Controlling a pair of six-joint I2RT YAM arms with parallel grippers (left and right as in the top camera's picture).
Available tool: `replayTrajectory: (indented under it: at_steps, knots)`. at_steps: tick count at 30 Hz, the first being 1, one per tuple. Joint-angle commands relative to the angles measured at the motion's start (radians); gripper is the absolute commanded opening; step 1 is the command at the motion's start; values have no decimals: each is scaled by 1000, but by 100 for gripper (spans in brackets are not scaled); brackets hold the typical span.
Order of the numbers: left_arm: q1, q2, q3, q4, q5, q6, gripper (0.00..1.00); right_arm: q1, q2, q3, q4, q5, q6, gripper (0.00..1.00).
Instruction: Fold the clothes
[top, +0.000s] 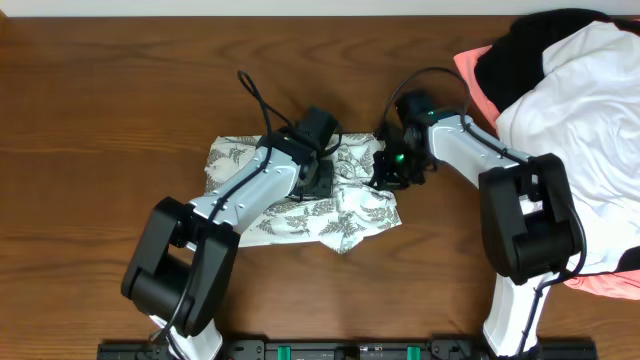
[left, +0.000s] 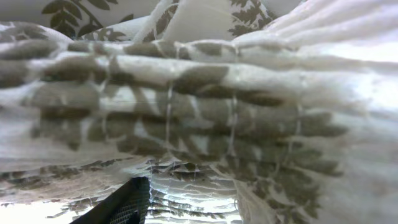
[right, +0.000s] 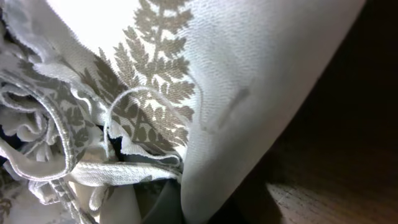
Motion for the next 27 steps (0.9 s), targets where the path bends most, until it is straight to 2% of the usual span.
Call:
replayTrajectory:
  at_steps: [1,8,13,24,27]
  knots:
    - [2,18,3,-10,-12,13,57,-26,33,-8,0,42,31,1]
    - [2,18,3,-22,-13,14,57,-162,33,-8,-26,68,43,1]
    - [2,18,3,-21,-13,13,57,-230,33,-8,-56,68,1,1]
    - [1,17,3,-21,-18,8,57,-214,33,-8,-70,75,-13,1]
    - [2,17,3,9,90,5,57,-199,33,-8,-67,76,-13,1]
